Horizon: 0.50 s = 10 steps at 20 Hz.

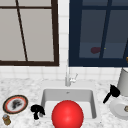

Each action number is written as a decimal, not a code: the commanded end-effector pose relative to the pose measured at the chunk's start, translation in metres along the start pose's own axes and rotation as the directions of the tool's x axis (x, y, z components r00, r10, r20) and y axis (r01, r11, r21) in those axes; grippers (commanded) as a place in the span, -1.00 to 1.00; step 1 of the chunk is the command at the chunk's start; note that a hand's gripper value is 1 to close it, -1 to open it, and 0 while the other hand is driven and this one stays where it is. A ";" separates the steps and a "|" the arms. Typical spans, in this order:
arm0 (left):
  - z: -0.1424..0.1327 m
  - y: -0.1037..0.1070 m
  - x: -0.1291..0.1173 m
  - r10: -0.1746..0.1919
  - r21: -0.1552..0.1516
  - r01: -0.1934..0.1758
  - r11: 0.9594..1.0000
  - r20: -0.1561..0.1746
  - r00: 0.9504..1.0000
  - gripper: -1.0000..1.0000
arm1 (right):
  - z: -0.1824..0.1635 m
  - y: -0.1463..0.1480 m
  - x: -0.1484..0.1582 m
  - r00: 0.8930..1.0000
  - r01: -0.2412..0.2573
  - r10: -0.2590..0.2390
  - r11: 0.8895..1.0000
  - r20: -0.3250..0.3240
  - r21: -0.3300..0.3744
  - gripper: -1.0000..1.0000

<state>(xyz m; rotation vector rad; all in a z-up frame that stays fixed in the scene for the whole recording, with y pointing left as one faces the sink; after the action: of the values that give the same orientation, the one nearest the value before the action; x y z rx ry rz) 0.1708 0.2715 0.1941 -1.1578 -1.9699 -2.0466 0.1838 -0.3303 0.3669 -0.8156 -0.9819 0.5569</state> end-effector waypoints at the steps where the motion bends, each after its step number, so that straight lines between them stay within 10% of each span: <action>1: 0.000 0.000 0.000 0.000 0.000 0.000 1.000 0.000 1.000 0.00 | 0.005 -0.011 -0.010 0.996 0.042 -0.041 0.999 -0.085 0.011 -1.00; 10: 0.000 0.000 0.000 0.000 0.000 0.000 1.000 0.000 1.000 0.00 | 0.013 -0.008 -0.016 0.949 0.097 -0.125 0.989 -0.289 -0.109 -1.00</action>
<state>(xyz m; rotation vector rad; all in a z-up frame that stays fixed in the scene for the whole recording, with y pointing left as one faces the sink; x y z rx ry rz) 0.1708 0.2715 0.1941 -1.1578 -1.9699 -2.0466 0.1690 -0.3424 0.3699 -0.8888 -0.8130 0.3910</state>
